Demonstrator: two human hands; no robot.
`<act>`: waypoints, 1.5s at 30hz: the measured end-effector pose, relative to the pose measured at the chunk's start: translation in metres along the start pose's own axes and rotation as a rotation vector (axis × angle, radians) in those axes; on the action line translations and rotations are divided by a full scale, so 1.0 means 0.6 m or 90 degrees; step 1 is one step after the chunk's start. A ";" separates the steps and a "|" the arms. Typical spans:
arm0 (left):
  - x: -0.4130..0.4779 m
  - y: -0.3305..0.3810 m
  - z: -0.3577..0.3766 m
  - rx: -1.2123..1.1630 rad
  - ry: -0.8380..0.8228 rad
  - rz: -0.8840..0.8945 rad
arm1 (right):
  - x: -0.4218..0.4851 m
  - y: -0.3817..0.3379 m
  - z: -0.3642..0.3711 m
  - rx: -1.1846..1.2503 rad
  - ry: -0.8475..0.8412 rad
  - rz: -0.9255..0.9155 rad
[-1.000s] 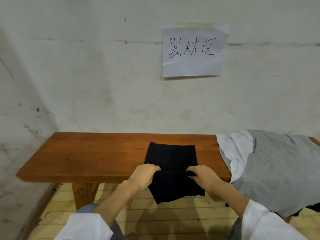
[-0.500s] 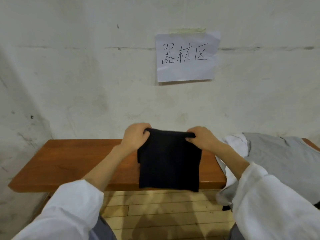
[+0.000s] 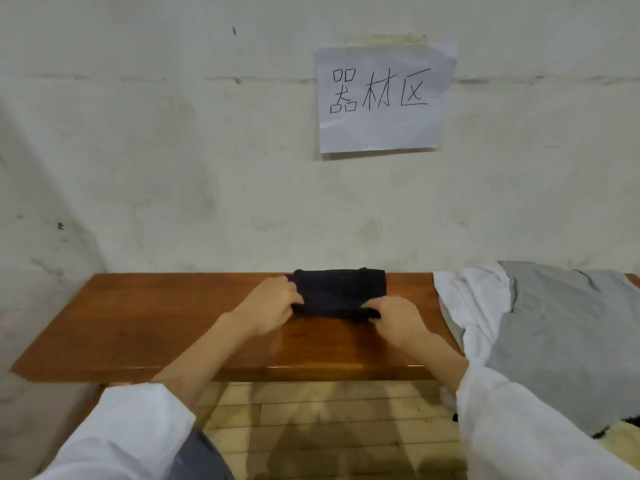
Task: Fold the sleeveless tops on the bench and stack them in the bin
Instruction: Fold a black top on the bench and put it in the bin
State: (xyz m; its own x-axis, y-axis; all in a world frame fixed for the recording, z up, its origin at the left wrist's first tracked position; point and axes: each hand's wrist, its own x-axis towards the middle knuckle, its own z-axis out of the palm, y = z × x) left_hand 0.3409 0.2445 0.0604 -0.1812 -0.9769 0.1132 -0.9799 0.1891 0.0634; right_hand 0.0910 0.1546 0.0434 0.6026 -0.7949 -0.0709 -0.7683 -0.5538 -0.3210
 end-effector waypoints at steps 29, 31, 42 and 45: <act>0.114 -0.075 0.167 -0.303 0.061 -0.542 | 0.170 0.049 0.091 0.200 0.032 0.345; 0.111 -0.071 0.165 -0.316 0.082 -0.538 | 0.161 0.047 0.103 0.149 0.083 0.309; 0.144 -0.029 0.116 -0.399 0.354 -0.433 | 0.129 0.045 0.091 0.274 0.397 0.191; 0.181 -0.037 0.125 -0.376 0.296 -0.439 | 0.145 0.066 0.080 0.252 0.381 0.219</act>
State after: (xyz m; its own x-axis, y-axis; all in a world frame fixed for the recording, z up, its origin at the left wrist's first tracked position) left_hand 0.3369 0.1266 -0.0030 0.5807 -0.7799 0.2336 -0.6385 -0.2583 0.7250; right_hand 0.1233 0.0752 -0.0210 0.0415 -0.9658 0.2561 -0.6889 -0.2133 -0.6928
